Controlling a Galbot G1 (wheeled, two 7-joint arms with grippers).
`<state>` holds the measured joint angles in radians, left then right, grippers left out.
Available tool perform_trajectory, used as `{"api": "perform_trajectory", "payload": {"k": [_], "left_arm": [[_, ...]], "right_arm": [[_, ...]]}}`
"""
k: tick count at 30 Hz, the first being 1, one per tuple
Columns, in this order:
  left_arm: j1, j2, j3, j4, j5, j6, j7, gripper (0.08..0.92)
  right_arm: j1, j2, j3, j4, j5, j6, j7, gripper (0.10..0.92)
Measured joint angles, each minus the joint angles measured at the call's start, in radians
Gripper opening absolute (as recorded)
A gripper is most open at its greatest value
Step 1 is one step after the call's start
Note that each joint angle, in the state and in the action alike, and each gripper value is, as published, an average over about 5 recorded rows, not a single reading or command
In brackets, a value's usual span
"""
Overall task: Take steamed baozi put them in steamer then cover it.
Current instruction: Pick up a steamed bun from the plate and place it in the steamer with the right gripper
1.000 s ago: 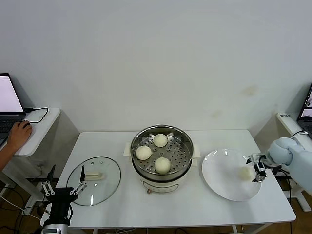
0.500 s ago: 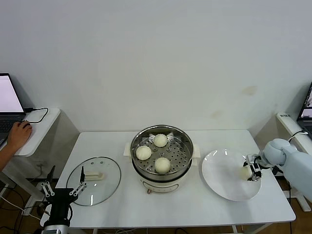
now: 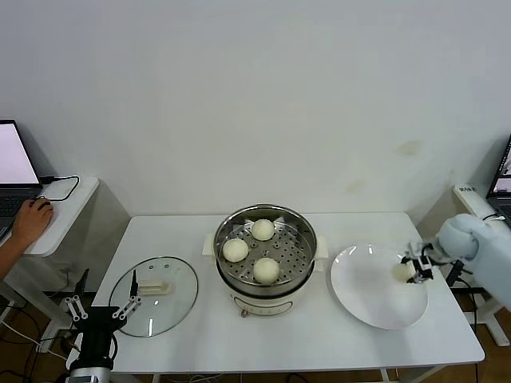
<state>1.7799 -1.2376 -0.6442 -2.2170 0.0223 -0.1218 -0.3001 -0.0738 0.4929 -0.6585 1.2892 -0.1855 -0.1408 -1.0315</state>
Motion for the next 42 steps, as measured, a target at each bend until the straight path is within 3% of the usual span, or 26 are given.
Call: {"api": "perform_trajectory", "payload": {"k": [10,22,42], "left_arm": [[-0.008,0.013,0.009,-0.005,0.001,0.000,0.001,0.823],[-0.014,0.008,0.008,0.000,-0.001,-0.001,0.002,0.823],[-0.015,-0.006,-0.004,0.016,-0.008,-0.006,0.000,0.823]], "right_arm": [[0.379,-0.013,-0.240,0.197,0.247,-0.114,0.029,0.567],[0.637,0.165,-0.470,0.322,0.558,-0.316,0.166,0.568],[0.525,0.380,-0.556,0.240,0.646,-0.496,0.297,0.569]]}}
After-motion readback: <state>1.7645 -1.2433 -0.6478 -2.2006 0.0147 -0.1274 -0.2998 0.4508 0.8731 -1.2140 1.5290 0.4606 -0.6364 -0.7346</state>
